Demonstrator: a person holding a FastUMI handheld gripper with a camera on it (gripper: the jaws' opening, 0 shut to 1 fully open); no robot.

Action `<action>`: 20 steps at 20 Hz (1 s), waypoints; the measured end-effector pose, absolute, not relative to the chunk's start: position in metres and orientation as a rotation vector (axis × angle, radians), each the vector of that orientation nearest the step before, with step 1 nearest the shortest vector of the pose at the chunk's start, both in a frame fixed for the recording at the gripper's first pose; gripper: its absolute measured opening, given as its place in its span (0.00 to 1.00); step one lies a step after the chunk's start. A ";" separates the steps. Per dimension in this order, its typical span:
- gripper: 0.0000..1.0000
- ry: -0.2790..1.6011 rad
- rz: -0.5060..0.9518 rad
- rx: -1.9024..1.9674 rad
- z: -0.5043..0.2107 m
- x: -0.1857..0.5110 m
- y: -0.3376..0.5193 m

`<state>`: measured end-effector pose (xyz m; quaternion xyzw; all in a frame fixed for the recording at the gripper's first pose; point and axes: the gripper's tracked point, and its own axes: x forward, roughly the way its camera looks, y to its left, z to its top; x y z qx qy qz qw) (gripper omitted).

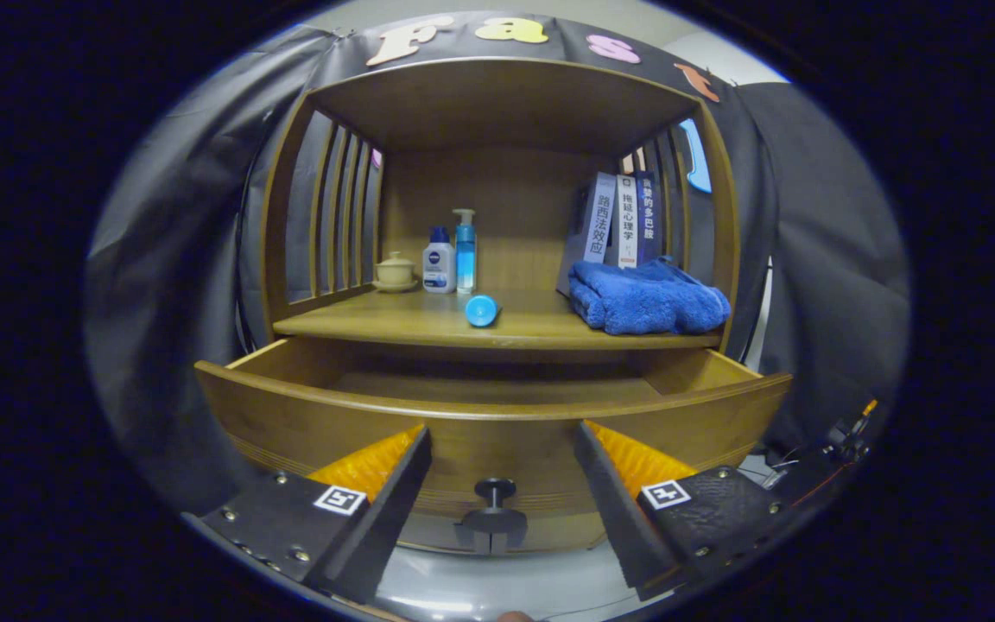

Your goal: Pull open the drawer, take out the items inside it, and place them on the countertop above the cabinet.

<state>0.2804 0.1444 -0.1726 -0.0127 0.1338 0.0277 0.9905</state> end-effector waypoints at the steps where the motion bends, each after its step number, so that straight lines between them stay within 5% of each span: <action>1: 1.00 0.265 0.054 -0.027 -0.172 0.286 0.145; 20: 1.00 0.273 0.042 -0.032 -0.180 0.373 0.156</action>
